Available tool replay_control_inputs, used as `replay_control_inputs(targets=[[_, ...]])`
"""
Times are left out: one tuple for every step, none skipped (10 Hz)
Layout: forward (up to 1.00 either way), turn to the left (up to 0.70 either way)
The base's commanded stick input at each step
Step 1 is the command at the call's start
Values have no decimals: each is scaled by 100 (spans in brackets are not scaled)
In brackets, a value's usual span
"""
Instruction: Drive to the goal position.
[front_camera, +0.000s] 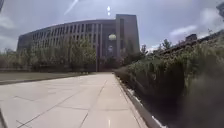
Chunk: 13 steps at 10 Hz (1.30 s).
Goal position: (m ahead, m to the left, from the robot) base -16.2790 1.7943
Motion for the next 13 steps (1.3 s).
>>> replay_control_inputs(targets=[[0, 0], [0, 0], [0, 0], [0, 0], [0, 5], [0, 39], [0, 70], [0, 70], [0, 70], [0, 70], [0, 70], [0, 70], [0, 70]])
